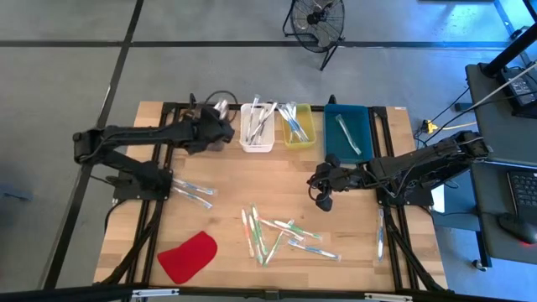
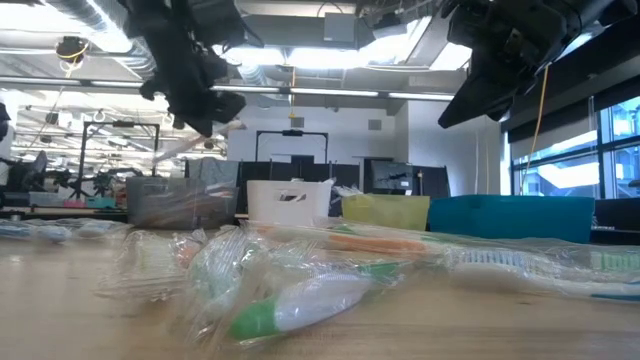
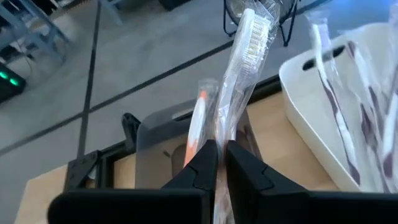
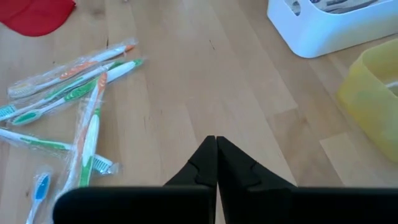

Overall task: Pick & Place Toothbrushes
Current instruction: Put the orange toothbrush into the black bin

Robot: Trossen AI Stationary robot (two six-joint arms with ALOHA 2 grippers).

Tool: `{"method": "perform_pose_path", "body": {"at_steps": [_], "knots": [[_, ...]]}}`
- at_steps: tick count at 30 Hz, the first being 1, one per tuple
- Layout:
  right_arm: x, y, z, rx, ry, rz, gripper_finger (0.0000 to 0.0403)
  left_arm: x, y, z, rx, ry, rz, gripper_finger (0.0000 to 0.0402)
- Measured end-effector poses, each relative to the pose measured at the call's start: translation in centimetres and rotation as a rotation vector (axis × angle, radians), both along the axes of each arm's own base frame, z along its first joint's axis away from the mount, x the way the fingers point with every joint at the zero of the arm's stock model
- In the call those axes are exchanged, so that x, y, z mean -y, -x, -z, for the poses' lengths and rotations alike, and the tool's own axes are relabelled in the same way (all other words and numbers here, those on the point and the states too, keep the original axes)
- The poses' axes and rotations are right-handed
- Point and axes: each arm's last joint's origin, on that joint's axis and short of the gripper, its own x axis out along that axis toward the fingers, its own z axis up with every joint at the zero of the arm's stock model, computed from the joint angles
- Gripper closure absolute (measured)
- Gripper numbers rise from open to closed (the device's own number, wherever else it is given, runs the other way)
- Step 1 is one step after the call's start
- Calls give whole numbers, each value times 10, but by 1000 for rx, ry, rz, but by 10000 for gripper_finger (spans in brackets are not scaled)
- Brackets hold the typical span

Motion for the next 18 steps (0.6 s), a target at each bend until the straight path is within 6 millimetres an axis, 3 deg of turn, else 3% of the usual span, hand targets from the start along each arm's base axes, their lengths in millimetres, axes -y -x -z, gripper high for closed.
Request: {"method": "perform_pose_path", "body": {"at_steps": [11, 18], "knots": [[0, -1, -1, 11, -2, 0, 367, -46, 4, 21, 21, 158, -72, 384], [0, -1, -1, 16, 1, 5, 373, -64, -1, 43, -24, 224, -65, 384]]}}
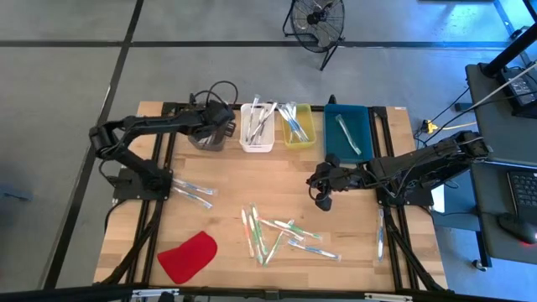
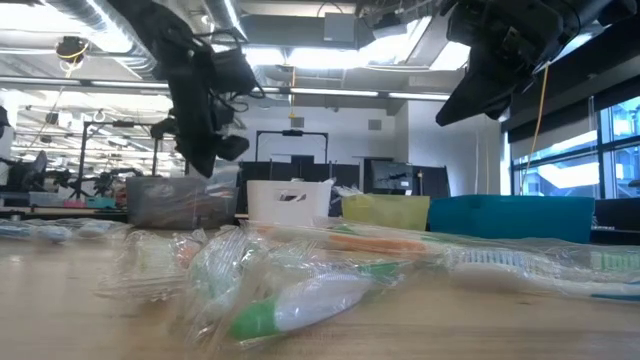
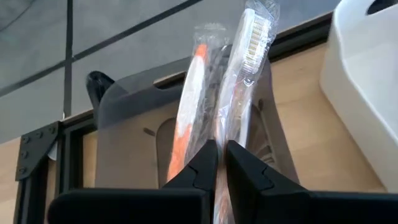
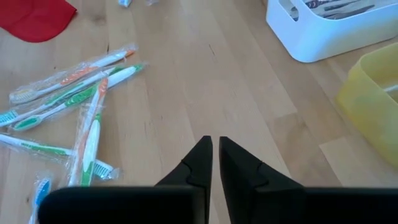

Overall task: Pick & Place Toothbrushes
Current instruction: Put the orange toothbrush into the black bin, then put the blue toothbrush into the yellow bin

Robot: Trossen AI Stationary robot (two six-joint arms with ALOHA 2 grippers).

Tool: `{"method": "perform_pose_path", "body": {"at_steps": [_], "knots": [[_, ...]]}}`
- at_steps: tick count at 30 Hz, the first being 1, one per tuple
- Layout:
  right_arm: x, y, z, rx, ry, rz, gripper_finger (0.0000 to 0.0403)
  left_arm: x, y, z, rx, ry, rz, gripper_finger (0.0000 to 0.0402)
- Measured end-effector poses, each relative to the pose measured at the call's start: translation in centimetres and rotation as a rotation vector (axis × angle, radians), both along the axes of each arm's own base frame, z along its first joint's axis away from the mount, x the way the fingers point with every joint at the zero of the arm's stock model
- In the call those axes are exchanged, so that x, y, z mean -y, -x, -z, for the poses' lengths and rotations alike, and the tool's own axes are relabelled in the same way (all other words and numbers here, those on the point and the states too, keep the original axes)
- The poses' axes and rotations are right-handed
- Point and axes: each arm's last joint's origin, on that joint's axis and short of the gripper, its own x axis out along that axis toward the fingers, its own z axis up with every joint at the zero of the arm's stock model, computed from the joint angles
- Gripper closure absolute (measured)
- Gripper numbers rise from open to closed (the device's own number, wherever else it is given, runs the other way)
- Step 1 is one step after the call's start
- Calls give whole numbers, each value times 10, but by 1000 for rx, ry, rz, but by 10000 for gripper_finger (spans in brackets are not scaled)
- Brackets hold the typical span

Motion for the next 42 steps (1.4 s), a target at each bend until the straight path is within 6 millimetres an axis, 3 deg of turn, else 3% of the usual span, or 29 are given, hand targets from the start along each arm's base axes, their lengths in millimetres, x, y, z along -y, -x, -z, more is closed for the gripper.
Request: {"method": "perform_pose_path", "body": {"at_steps": [10, 16, 26, 36, 42], "knots": [[0, 0, 0, 0, 0, 0, 399, -17, 3, 15, -14, 57, -17, 384], [0, 0, 0, 1, -27, 7, 383, -24, 8, 16, -10, 63, -47, 377], [-4, 2, 2, -41, -196, -24, 350, -25, 10, 16, -10, 63, -55, 304], [-1, 17, 15, -223, -350, 188, 354, -26, 9, 15, 1, 63, -51, 231], [-6, 27, 20, -311, -402, 298, 369, -23, 10, 7, 39, 88, 5, 215]]}}
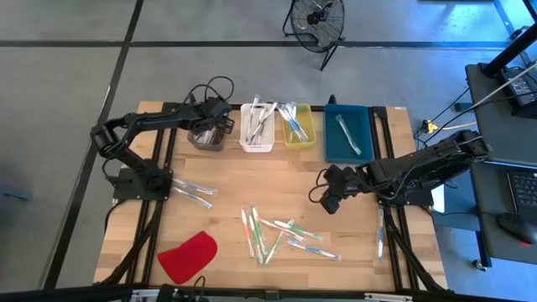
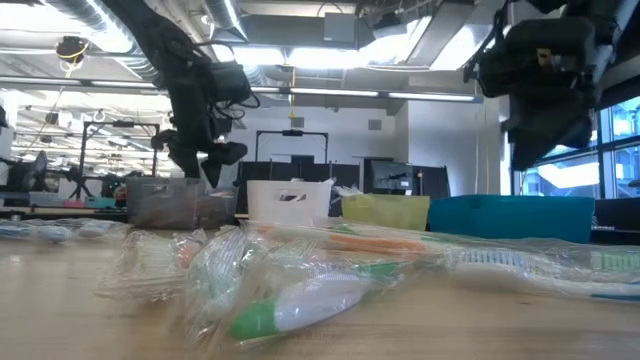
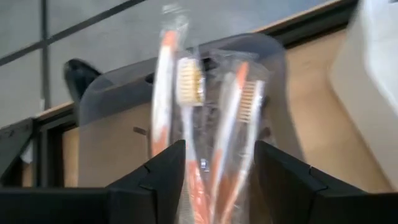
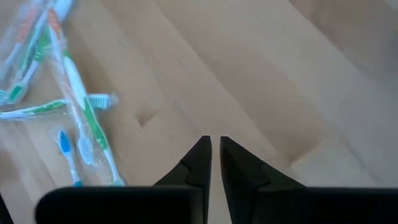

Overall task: Pick & Place Toothbrushes
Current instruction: Put the blue toothbrush into the yellow bin

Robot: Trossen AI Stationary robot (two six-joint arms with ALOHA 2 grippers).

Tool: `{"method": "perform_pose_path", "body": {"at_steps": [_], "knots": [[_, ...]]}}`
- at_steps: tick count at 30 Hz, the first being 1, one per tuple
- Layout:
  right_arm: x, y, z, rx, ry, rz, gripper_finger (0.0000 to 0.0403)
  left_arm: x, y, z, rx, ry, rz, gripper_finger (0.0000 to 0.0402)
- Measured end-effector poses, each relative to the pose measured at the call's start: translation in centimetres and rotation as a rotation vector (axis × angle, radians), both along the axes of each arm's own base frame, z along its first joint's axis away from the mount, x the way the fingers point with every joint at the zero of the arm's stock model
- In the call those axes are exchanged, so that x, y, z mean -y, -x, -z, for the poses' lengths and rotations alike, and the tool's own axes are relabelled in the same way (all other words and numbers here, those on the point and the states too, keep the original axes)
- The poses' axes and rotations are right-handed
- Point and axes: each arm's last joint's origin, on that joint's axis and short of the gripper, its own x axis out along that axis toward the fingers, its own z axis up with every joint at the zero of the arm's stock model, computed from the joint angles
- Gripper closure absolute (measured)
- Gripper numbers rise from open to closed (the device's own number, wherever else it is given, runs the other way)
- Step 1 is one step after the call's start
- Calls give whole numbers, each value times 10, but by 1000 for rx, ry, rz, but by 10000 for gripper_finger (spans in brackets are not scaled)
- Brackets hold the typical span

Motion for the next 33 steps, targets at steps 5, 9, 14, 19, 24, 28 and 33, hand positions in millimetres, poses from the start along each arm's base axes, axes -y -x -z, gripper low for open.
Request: {"method": "perform_pose_path", "body": {"at_steps": [5, 9, 14, 19, 24, 28, 33], "knots": [[-9, 6, 1, -31, -54, 76, 379, 5, 1, -11, 58, 16, 53, 215], [-17, 11, 3, -63, -89, 133, 385, 13, -2, -19, 78, 13, 123, 215], [-24, 22, 5, -131, -108, 203, 390, 30, -12, -24, 89, 4, 212, 215], [-30, 30, 7, -205, -155, 266, 387, 56, -28, -24, 92, 15, 329, 215], [-39, 36, 7, -249, -215, 306, 383, 86, -42, -25, 92, 5, 444, 215], [-46, 40, 7, -271, -259, 350, 386, 108, -53, -28, 122, -48, 498, 215], [-54, 46, 7, -306, -312, 412, 397, 132, -61, -30, 150, -65, 582, 215]]}}
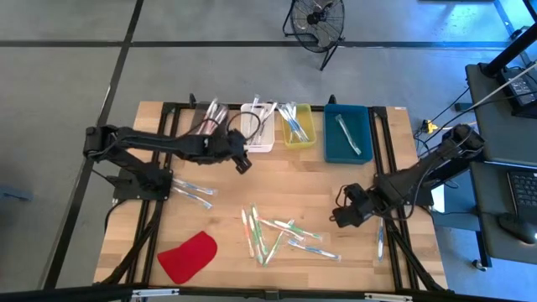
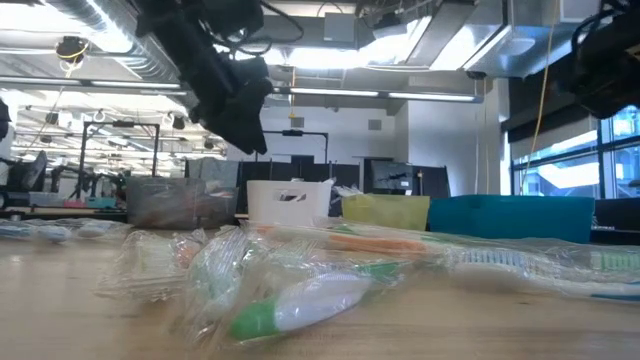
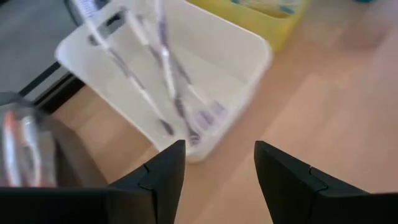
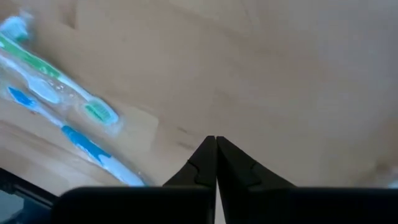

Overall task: Pick & Place Toothbrushes
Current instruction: Put the blue toothbrush into the yellow bin

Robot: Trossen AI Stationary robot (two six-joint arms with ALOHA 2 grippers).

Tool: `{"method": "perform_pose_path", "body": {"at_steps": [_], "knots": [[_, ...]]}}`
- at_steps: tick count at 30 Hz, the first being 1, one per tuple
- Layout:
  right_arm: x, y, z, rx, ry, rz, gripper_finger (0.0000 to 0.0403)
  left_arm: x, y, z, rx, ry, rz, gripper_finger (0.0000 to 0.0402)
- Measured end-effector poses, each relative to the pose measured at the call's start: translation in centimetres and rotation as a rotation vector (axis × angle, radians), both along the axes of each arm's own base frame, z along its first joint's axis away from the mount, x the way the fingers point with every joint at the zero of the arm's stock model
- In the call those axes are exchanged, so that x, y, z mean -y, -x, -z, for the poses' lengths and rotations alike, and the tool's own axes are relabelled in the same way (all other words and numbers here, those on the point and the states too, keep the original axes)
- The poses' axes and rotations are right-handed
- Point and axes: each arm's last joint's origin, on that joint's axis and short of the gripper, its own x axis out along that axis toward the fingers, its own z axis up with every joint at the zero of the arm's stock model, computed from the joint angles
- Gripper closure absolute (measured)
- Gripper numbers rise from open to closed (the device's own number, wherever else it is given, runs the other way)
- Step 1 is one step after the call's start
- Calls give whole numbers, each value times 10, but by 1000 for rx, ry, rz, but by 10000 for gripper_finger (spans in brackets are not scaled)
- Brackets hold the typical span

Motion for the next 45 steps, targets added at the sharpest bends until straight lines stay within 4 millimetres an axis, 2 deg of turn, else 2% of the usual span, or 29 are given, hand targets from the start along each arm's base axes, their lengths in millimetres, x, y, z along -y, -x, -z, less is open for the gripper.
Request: {"method": "perform_pose_path", "body": {"at_steps": [9, 20, 26, 33, 40, 45], "knots": [[-16, 15, 9, -185, -38, 121, 388, 18, -2, 0, -4, -46, 26, 215], [-30, 19, 30, -346, 14, 104, 397, 36, -4, 0, -1, -31, 102, 215], [-31, 22, 39, -416, 81, 100, 376, 52, -5, 0, -1, -29, 161, 215], [-36, 29, 46, -547, 82, 77, 361, 69, -4, 0, -2, -31, 226, 215], [-44, 37, 47, -568, 75, 43, 326, 70, -4, 0, 1, -29, 227, 215], [-49, 40, 47, -579, 52, 37, 282, 70, -4, 0, 3, -29, 227, 215]]}}
